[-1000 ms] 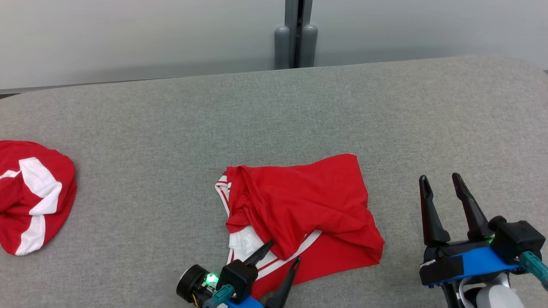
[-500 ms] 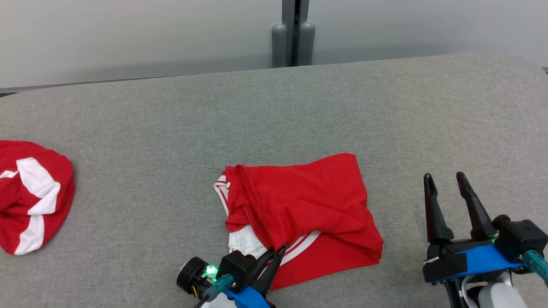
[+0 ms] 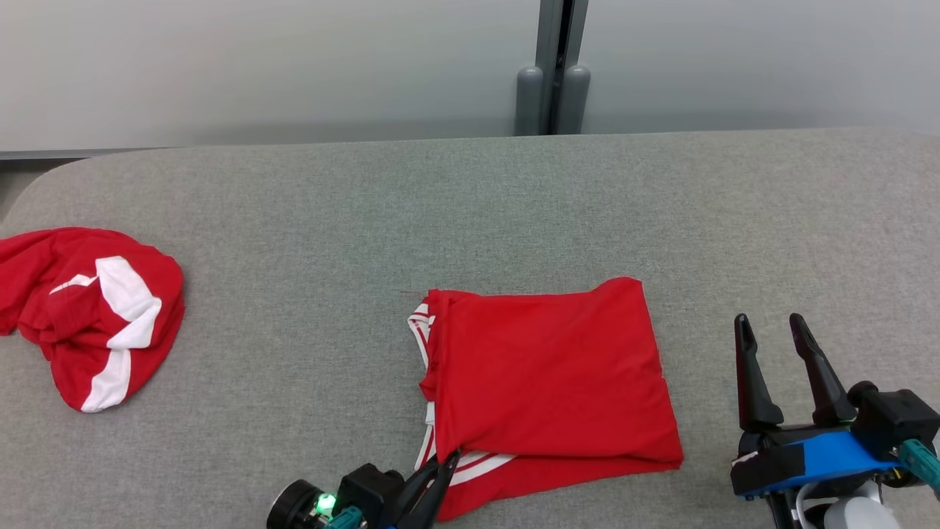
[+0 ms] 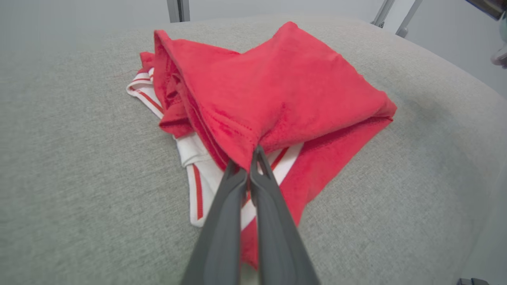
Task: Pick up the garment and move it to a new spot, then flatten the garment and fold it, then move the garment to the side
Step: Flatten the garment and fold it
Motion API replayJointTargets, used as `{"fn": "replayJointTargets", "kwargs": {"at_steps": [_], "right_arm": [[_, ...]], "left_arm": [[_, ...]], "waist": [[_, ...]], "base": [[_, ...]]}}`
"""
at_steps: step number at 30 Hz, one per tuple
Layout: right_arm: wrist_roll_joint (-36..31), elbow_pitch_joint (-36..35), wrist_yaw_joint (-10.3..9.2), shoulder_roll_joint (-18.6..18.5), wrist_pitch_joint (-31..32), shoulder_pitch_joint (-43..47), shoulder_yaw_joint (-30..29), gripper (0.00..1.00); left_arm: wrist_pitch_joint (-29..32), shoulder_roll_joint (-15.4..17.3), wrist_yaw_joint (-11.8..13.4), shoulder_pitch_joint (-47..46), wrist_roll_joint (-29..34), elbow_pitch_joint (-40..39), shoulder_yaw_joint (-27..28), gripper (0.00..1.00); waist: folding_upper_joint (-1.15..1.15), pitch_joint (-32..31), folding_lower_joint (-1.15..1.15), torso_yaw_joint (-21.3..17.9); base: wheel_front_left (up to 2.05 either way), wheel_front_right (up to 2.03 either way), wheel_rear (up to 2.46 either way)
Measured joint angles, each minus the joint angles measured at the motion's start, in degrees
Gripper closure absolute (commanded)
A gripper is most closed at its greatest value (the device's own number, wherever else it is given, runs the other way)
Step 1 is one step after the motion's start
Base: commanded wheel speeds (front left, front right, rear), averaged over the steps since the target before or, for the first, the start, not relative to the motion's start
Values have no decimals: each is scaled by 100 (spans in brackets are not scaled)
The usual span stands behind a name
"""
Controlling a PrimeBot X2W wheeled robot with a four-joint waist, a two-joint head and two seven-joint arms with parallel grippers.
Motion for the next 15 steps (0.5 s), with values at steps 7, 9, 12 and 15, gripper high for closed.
{"fn": "replayJointTargets", "kwargs": {"at_steps": [7, 9, 12, 15], "right_arm": [[-5, 99, 0, 0, -19, 2, -10, 0], [-11, 130, 0, 0, -19, 1, -8, 0], [-36, 165, 0, 0, -20, 0, -19, 0], [-102, 182, 0, 0, -24, 1, -43, 0]], "left_arm": [[137, 31, 22, 181, -164, -181, -20, 0], [75, -14, 51, 186, -158, -204, -32, 0], [-111, -58, 94, 185, -180, -323, 7, 0], [-270, -91, 126, 190, -398, -420, 216, 0]], "waist": [[0, -4, 0, 45], [0, -22, 0, 35], [0, -69, 0, 20], [0, -136, 0, 17]], "base": [[0, 0, 0], [0, 0, 0], [0, 0, 0], [0, 0, 0]]}}
